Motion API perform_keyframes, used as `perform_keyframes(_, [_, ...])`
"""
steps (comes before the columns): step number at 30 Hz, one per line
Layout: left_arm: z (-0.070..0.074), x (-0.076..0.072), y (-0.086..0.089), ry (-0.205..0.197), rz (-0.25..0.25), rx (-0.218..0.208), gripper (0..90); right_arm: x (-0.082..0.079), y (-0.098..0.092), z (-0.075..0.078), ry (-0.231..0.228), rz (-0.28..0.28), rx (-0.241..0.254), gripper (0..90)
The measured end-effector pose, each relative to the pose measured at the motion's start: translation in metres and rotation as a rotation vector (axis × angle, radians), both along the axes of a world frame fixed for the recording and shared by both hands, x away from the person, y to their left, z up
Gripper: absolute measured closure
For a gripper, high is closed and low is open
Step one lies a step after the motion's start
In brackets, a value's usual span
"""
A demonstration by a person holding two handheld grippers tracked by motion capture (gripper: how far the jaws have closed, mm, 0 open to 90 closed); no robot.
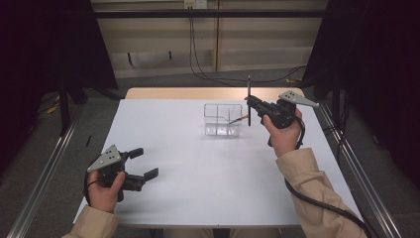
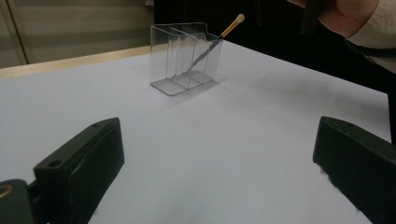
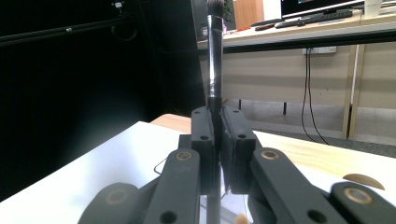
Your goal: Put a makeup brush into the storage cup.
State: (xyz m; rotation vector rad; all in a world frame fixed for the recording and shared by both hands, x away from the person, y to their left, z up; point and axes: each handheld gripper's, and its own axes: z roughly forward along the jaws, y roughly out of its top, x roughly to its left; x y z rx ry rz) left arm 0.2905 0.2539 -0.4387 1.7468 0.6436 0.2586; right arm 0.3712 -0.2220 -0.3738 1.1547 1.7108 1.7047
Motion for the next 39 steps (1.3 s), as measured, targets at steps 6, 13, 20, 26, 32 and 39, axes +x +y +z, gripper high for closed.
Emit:
perform_keyframes(6, [0.0, 0.0, 0.001, -0.003, 0.001, 0.0, 2.1, 0.004, 0.0, 0.0, -0.001, -0.003, 0.005, 84.1])
perform_keyframes(13, [0.001, 0.0, 0.001, -0.005, 0.0, -0.003, 2.1, 0.009, -0.001, 0.0, -0.015, -0.006, 0.005, 84.1])
perform_keyframes(20, [0.0, 0.0, 0.0, -0.003, -0.002, 0.0, 2.1, 0.014, -0.001, -0.003, -0.011, -0.015, 0.012, 84.1])
perform_keyframes(26, [0.0, 0.0, 0.001, -0.003, 0.001, 0.0, 2.0, 0.019, 0.0, -0.005, -0.009, -0.024, 0.002, 84.1])
perform_keyframes(32, [0.0, 0.0, 0.001, -0.002, 0.0, 0.001, 2.1, 0.023, 0.001, -0.005, -0.011, -0.028, -0.003, 84.1])
perform_keyframes(39, [-0.001, 0.001, 0.001, -0.001, -0.002, 0.0, 2.0, 0.027, 0.004, -0.007, -0.008, -0.029, -0.006, 84.1])
